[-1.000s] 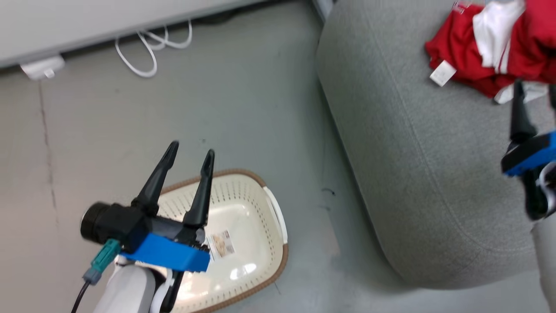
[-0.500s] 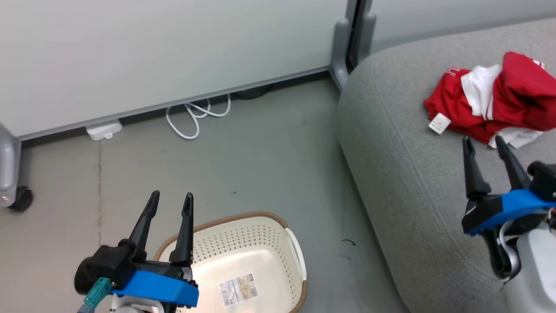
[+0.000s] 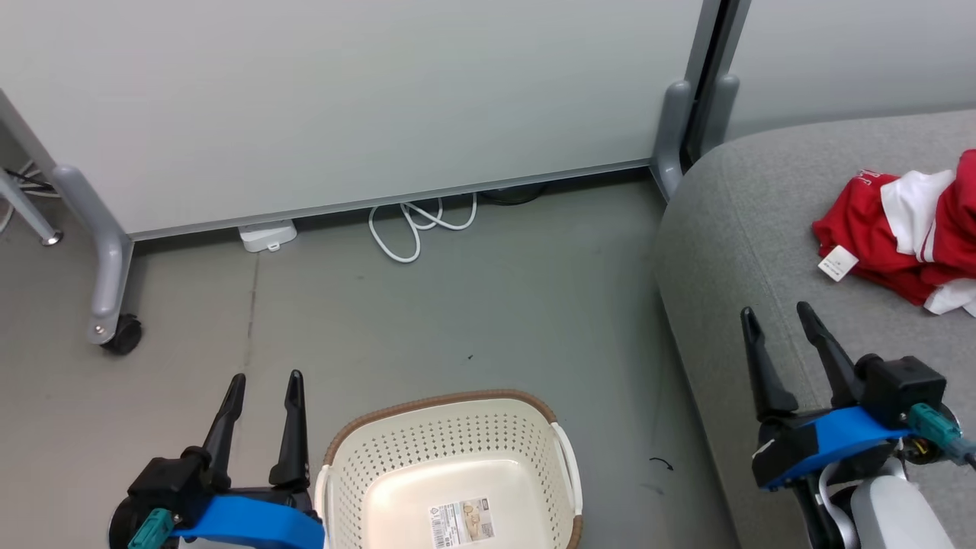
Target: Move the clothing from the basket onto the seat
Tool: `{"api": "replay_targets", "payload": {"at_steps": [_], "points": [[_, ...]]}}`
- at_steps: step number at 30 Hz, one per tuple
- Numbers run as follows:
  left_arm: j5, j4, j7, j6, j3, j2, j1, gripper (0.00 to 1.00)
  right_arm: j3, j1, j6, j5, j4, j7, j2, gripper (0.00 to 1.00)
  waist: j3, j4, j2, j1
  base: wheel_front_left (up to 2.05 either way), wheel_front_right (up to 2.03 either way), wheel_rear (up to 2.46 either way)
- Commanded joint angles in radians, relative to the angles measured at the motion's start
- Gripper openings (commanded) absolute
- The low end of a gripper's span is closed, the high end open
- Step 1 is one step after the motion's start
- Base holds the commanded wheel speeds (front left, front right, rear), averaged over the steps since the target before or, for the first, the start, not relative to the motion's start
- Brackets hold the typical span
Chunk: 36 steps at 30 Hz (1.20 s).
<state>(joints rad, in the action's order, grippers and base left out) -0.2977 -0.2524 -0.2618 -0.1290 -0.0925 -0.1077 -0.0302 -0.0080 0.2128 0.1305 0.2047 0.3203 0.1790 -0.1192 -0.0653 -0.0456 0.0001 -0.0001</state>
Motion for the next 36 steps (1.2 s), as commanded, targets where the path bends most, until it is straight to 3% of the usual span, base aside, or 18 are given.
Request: {"api": "replay_targets", "payload": {"at_steps": [1, 13, 36], "points": [[0.004, -0.009, -0.005, -0.002, 0.011, 0.001, 0.003, 1.00, 0.007, -0.025, 0.001, -0.019, -0.017, -0.002, 0.009, 1.00, 0.006, 0.014, -0.0001, 0.0001, 0.00, 0.00, 0.00], [0.004, -0.046, -0.005, -0.002, 0.036, -0.004, 0.003, 1.00, 0.029, -0.095, 0.001, -0.056, -0.079, -0.028, 0.060, 1.00, 0.021, 0.062, -0.0001, 0.0001, 0.00, 0.00, 0.00], [-0.024, -0.059, -0.005, -0.003, 0.032, 0.003, 0.005, 1.00, 0.033, -0.110, 0.001, -0.025, -0.063, -0.027, 0.070, 1.00, 0.024, 0.065, -0.0001, 0.0001, 0.00, 0.00, 0.00]]}}
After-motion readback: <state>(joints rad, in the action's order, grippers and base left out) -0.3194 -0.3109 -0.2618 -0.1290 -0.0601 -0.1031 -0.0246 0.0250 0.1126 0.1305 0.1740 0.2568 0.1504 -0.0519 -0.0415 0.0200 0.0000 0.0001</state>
